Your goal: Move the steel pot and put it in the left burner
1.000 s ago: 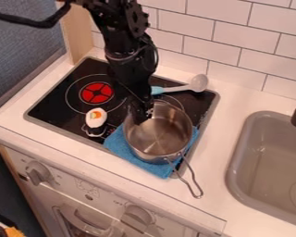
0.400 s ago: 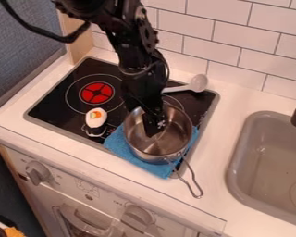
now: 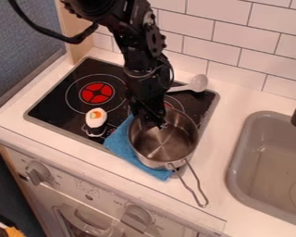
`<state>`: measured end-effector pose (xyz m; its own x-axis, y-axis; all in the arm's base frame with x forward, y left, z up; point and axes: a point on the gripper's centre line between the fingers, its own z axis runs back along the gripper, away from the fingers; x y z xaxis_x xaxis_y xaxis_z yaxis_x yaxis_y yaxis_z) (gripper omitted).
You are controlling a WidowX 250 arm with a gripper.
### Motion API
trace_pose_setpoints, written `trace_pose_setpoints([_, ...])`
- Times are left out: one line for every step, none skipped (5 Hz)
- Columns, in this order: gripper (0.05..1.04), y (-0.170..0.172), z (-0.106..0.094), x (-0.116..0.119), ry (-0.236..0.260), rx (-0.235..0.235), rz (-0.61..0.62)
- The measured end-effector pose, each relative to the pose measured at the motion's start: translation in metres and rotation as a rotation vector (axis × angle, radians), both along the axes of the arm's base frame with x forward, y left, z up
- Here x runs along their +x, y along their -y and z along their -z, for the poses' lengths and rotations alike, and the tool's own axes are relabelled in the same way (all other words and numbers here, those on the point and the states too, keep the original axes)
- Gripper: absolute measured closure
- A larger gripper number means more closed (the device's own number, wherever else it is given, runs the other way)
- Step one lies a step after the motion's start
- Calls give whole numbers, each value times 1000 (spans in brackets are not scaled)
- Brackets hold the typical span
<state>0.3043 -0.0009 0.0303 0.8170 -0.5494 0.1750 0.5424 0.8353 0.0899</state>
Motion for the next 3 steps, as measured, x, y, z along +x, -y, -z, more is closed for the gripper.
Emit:
trace_pose_setpoints([928, 2, -1, 2, 6, 2, -7])
trace_pose_setpoints([1004, 2, -1, 3, 7, 6, -5])
trace_pose_setpoints([1006, 1, -1, 3, 7, 11, -14])
